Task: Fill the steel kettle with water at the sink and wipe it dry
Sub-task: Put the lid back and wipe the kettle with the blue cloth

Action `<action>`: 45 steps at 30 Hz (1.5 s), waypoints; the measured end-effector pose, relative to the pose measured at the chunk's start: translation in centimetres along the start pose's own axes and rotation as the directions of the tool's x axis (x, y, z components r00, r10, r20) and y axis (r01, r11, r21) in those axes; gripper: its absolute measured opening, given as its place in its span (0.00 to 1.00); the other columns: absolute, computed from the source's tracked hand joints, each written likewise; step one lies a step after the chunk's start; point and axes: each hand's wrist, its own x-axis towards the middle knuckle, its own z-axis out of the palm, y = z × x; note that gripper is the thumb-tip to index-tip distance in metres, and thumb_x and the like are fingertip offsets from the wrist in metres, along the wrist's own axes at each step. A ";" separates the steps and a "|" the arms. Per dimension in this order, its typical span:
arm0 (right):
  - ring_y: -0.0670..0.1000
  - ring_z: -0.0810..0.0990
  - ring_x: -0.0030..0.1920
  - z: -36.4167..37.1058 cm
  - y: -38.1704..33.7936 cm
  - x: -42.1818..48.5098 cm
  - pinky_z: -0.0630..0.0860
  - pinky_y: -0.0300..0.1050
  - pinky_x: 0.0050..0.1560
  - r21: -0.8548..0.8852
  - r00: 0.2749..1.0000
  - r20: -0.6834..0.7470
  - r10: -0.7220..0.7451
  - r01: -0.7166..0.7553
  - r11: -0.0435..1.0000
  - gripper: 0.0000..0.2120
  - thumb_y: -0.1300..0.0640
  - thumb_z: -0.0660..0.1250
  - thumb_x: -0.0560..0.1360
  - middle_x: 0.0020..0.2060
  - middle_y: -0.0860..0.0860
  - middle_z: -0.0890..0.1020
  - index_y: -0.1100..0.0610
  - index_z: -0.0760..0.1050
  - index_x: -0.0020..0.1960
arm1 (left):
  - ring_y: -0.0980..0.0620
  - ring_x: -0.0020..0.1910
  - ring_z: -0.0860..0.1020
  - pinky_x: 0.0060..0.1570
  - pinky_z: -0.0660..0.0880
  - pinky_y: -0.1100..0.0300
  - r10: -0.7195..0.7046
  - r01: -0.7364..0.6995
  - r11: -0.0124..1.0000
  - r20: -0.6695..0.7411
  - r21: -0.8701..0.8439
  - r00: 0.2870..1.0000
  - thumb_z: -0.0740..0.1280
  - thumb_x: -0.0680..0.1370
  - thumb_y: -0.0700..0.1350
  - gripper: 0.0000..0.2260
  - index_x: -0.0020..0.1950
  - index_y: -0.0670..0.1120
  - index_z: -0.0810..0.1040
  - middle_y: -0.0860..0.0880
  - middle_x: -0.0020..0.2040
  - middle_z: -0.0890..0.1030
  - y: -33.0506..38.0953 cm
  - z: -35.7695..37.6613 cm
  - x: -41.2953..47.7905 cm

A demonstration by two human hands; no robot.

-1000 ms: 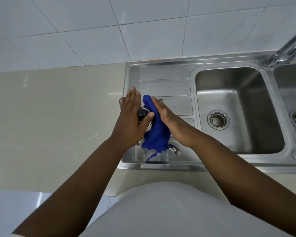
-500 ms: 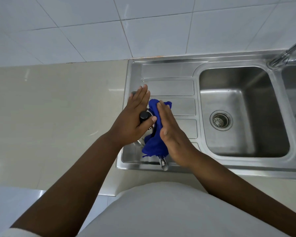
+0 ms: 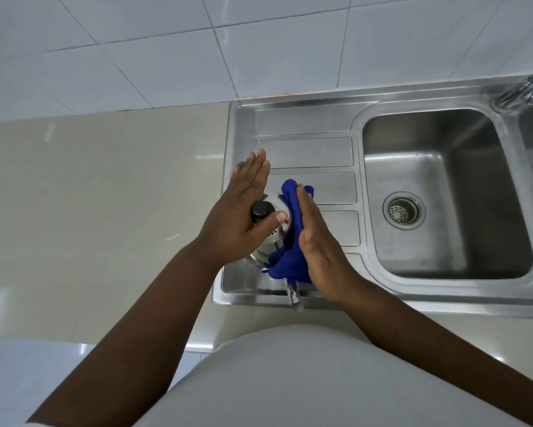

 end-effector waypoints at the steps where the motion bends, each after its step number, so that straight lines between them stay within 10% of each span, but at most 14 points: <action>1: 0.40 0.45 0.80 0.3 0.0 -0.4 0.46 0.43 0.79 -0.012 0.999 -0.007 -0.037 0.037 0.999 0.42 0.25 0.41 0.75 0.81 0.41 0.46 0.49 0.43 0.81 | 0.46 0.80 0.47 0.78 0.48 0.45 0.010 -0.010 1.000 0.004 -0.013 1.000 0.55 0.81 0.60 0.35 0.79 0.38 0.53 0.41 0.80 0.51 0.0 0.0 0.0; 16: 0.42 0.51 0.80 0.5 0.8 0.5 0.53 0.57 0.80 0.055 0.998 -0.059 0.021 -0.018 0.998 0.37 0.24 0.43 0.74 0.81 0.41 0.51 0.40 0.47 0.79 | 0.49 0.80 0.48 0.77 0.55 0.45 0.003 0.001 0.998 0.066 -0.060 0.998 0.63 0.76 0.54 0.35 0.78 0.40 0.56 0.44 0.80 0.54 0.1 -0.7 0.7; 23: 0.47 0.43 0.81 1.7 0.1 -0.9 0.45 0.50 0.80 -0.072 0.986 -0.092 -0.140 0.133 0.988 0.40 0.30 0.40 0.79 0.81 0.47 0.47 0.55 0.44 0.81 | 0.52 0.80 0.44 0.77 0.56 0.47 -0.101 0.096 0.993 0.073 0.068 0.992 0.54 0.73 0.73 0.46 0.80 0.43 0.51 0.47 0.81 0.48 0.7 -1.0 0.3; 31: 0.44 0.57 0.79 0.2 1.4 1.6 0.58 0.58 0.78 0.057 0.995 -0.096 0.015 -0.009 0.998 0.38 0.26 0.44 0.75 0.80 0.44 0.57 0.44 0.52 0.80 | 0.50 0.80 0.47 0.77 0.57 0.47 -0.049 0.043 0.998 0.120 0.051 0.992 0.56 0.71 0.75 0.48 0.79 0.42 0.54 0.46 0.81 0.51 0.2 -1.3 0.7; 36: 0.43 0.47 0.80 1.4 1.0 -0.4 0.49 0.58 0.80 0.065 0.995 -0.104 0.016 -0.009 0.998 0.34 0.27 0.42 0.76 0.81 0.42 0.49 0.39 0.45 0.78 | 0.51 0.80 0.47 0.76 0.58 0.44 0.033 -0.037 0.999 0.160 0.019 0.987 0.62 0.70 0.72 0.49 0.79 0.41 0.55 0.46 0.81 0.53 0.0 -1.4 1.0; 45: 0.48 0.60 0.78 0.2 0.9 2.3 0.58 0.58 0.78 0.025 0.989 -0.111 -0.099 0.103 0.994 0.39 0.29 0.44 0.78 0.78 0.49 0.62 0.53 0.56 0.80 | 0.48 0.80 0.49 0.75 0.58 0.43 0.060 -0.058 0.998 0.158 -0.016 0.986 0.64 0.70 0.71 0.49 0.78 0.39 0.57 0.43 0.80 0.57 -0.3 -1.4 1.1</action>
